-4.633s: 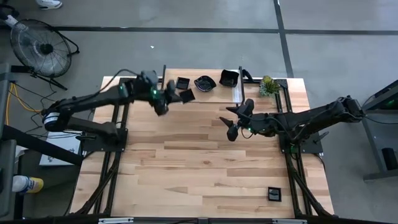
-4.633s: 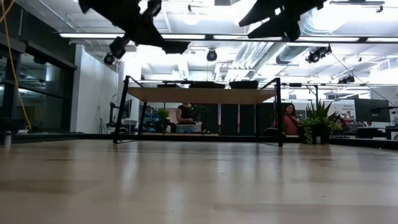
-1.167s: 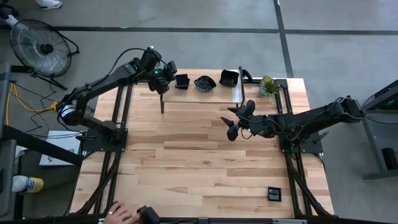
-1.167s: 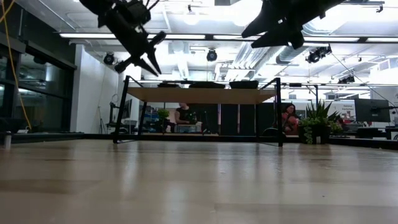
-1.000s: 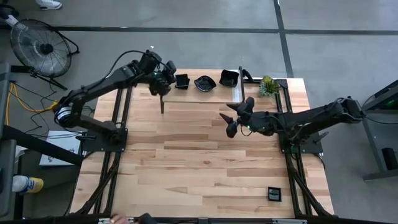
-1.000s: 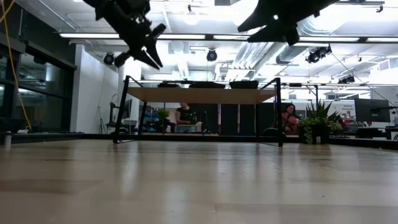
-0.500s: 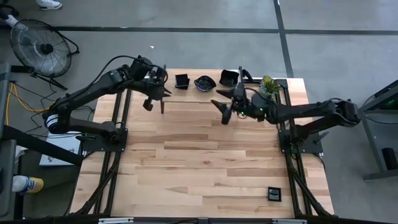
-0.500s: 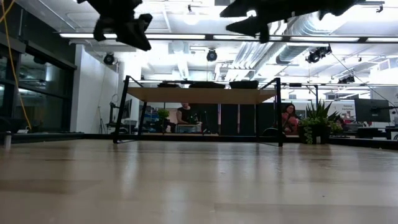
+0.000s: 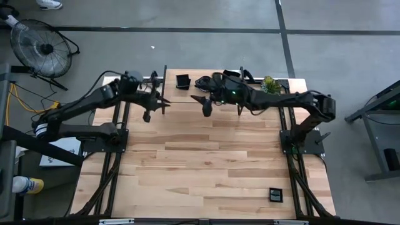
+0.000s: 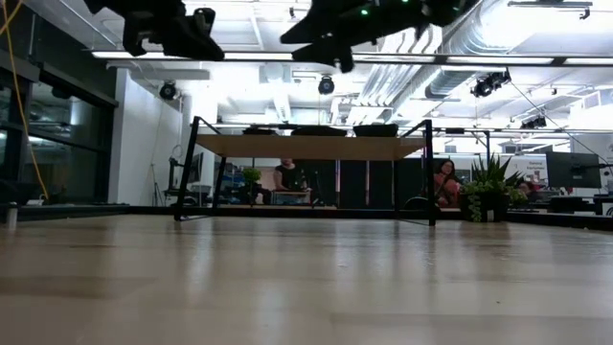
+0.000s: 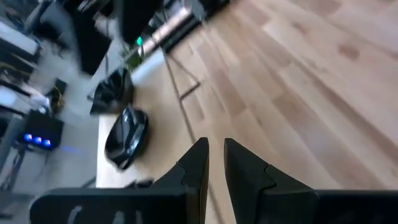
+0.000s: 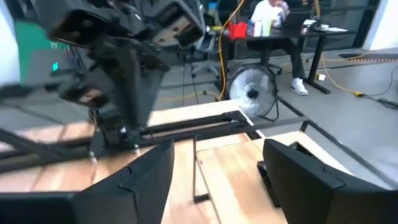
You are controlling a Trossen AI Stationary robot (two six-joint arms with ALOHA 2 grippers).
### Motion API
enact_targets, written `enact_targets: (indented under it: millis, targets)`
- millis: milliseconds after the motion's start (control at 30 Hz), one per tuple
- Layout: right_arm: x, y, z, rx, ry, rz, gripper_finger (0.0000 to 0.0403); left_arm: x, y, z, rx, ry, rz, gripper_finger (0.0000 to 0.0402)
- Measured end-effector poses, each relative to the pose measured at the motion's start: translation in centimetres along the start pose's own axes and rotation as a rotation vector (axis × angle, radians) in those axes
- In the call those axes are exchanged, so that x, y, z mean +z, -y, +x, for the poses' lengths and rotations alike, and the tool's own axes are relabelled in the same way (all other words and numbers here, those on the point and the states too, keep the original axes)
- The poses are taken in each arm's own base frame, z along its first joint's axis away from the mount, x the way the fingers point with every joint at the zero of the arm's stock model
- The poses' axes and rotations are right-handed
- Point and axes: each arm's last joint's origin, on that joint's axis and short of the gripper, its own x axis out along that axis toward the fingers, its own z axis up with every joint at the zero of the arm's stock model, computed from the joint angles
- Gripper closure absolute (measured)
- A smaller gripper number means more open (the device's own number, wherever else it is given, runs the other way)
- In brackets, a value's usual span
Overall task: Pick & Place Mini shaped plates
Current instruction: Stack the square plate on top of the other square plates on the shelf
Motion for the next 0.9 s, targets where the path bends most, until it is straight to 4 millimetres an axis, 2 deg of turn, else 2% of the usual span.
enact_targets:
  millis: [233, 467, 667, 833, 900]
  targets:
    - [1.8, 0.9, 2.5, -0.011, -0.077, -0.106, 0.0185, 0.6, 2.9, 0.9, 0.047, 0.133, -0.001, 0.0355]
    - [0.3, 3.0, 4.6, -0.022, -0.133, -0.096, 0.0229, 1.7, 5.2, 1.6, 0.126, 0.158, 0.015, 0.0355]
    - [-0.4, 5.1, 5.3, -0.047, -0.14, -0.094, 0.0304, 3.0, 7.1, 1.6, 0.146, 0.185, 0.009, 0.0355]
    - [-0.3, 6.6, 5.1, -0.066, -0.128, -0.108, 0.0384, 3.1, 8.6, 0.7, 0.203, 0.155, 0.0, 0.0355]
    - [-0.1, 7.2, 5.0, -0.058, -0.123, -0.11, 0.0396, 2.9, 9.0, 0.3, 0.22, 0.164, -0.009, 0.0355]
